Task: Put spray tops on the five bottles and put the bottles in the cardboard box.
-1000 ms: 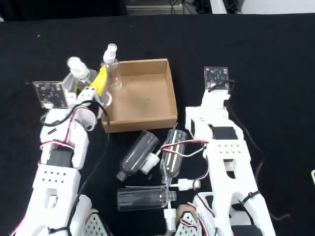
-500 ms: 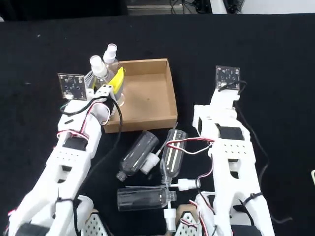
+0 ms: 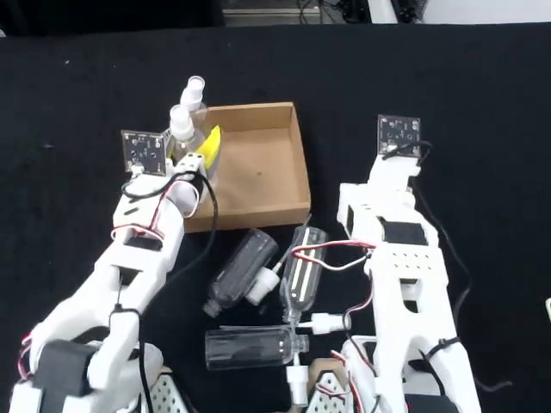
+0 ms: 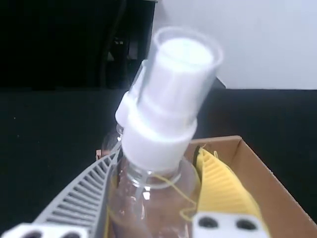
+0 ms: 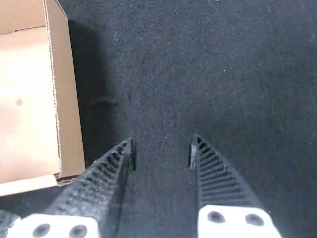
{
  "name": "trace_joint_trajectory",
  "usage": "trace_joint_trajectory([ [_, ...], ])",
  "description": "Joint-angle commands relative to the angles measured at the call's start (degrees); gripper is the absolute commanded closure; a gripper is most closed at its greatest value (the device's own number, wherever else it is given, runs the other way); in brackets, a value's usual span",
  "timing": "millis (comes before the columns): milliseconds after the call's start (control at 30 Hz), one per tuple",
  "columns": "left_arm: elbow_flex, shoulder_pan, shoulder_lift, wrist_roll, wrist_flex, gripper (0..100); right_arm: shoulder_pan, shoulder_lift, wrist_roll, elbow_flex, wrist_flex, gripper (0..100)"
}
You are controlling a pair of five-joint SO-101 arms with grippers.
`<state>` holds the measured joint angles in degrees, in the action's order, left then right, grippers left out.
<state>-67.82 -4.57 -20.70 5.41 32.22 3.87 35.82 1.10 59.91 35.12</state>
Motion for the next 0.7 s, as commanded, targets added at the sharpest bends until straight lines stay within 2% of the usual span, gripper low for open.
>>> trace_joint_trajectory([
  [0, 3.38, 0.84, 3.25, -0.97, 6.15, 97, 0.62, 1.36, -0.18, -0.66, -1.41, 83.5],
  [267, 6.64, 4.09, 10.46, -0.88, 7.56, 97, 0.62, 1.36, -0.18, -0.57, -1.41, 83.5],
  [667, 7.25, 3.91, 13.54, -0.97, 9.23, 97, 0.62, 1.27, -0.18, -0.66, -1.41, 83.5],
])
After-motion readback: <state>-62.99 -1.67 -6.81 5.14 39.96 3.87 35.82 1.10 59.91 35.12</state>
